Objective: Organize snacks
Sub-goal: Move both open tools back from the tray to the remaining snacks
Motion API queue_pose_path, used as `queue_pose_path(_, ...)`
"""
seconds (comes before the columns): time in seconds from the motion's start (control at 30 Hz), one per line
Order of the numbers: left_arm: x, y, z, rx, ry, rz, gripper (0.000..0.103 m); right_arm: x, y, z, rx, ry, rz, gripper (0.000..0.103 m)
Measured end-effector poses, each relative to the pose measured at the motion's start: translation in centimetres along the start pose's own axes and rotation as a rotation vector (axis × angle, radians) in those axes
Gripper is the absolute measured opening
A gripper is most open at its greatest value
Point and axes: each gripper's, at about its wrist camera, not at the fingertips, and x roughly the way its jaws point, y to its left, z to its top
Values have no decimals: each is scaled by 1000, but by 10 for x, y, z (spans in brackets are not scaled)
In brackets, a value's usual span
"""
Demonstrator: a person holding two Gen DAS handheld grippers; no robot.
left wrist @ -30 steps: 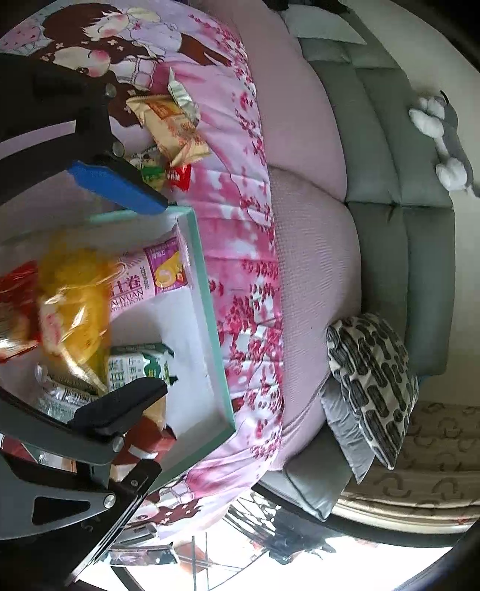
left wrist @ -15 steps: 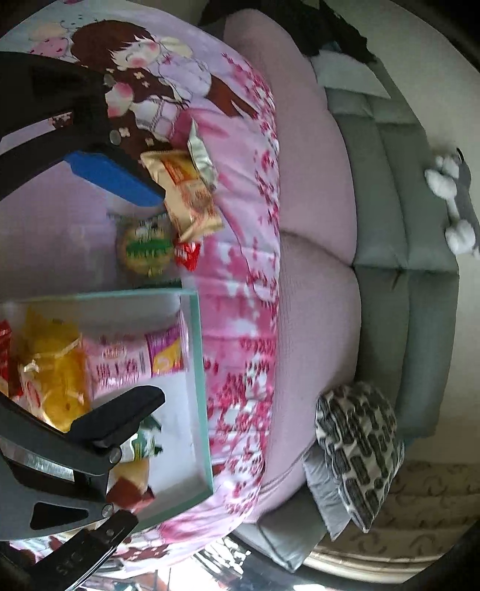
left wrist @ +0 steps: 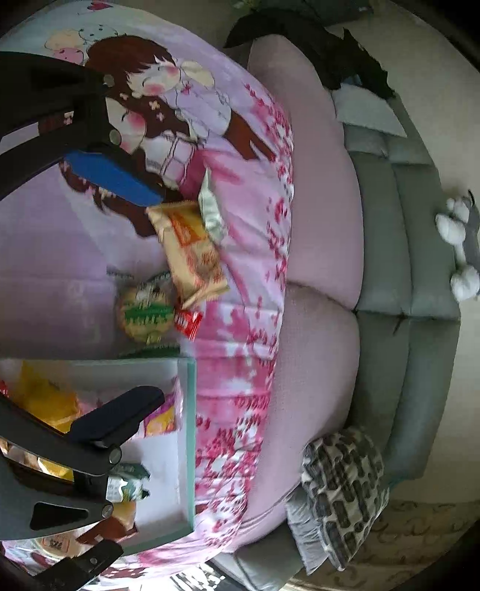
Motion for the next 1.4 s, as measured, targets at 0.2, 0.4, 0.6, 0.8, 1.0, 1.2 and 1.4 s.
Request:
queue_pose_path(0.2,-1,26,1,-49,-8,28,98,-4,11,0,-19,-7,7,103)
queue_pose_path(0.4,-3,53,2,-94,-2,49,98,-12,41,-3,-56,-17,69,103)
queue_pose_path(0.6,-6,85,0,-132,9,75,98,-19,90,-15,-153,-24,135,103)
queue_pose_path(0.8,-8,125,-2,-199,9,115,98,-16,138,-33,-211,16,217,103)
queue_pose_path(1.0,-7,164,-6,-254,20,174,98,-11,175,-51,-251,47,281,103)
queue_pose_path(1.2,-8,195,-11,-306,24,196,98,-1,201,-67,-279,81,333,103)
queue_pose_path(1.4,-1,212,-16,-339,39,193,98,7,216,-76,-298,95,360,103)
